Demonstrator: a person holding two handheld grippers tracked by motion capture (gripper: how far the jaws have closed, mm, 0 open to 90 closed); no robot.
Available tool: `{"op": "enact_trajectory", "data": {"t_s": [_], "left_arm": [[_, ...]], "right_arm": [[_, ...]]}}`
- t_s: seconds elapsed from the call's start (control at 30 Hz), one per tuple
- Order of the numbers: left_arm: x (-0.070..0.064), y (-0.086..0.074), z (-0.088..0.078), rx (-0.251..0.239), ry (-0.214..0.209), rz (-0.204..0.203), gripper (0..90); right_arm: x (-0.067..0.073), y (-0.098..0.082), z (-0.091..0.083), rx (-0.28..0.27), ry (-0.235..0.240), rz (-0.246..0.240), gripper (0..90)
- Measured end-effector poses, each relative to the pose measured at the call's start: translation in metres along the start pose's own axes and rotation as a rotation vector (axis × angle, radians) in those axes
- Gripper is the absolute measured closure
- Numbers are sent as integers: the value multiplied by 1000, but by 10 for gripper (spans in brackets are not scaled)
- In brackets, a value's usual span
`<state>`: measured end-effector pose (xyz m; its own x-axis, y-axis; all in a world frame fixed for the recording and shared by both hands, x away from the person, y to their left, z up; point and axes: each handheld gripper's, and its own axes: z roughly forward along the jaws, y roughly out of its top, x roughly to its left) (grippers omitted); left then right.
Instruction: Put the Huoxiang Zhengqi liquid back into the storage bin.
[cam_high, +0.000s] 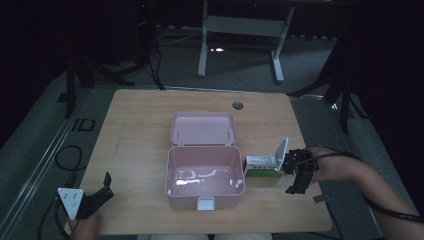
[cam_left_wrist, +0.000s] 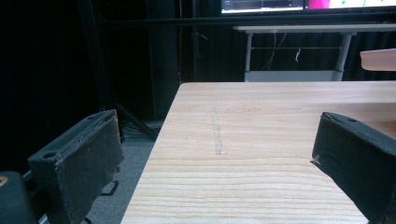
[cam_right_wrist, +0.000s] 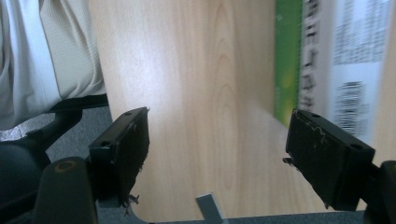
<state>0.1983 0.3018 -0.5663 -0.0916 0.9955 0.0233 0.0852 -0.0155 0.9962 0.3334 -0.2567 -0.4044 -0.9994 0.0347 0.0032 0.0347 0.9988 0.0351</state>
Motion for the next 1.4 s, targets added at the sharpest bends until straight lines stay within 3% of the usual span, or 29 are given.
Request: {"op": "enact_trajectory", "data": {"t_s": [0.33,0.7,1.0,1.4], "left_arm": [[0,0,0,-1,0,4,20],[0,0,0,0,-2,4,20],[0,0,0,0,-7,4,20],[0,0,0,1,-9,5,20]], "right_arm": [[-25,9,-12,24,-40,-1,230],[-53,19,-8,43,-47,-2,269],[-70,32,13,81,-10,-18,371],[-76,43,34,84,18,-54,476]]}}
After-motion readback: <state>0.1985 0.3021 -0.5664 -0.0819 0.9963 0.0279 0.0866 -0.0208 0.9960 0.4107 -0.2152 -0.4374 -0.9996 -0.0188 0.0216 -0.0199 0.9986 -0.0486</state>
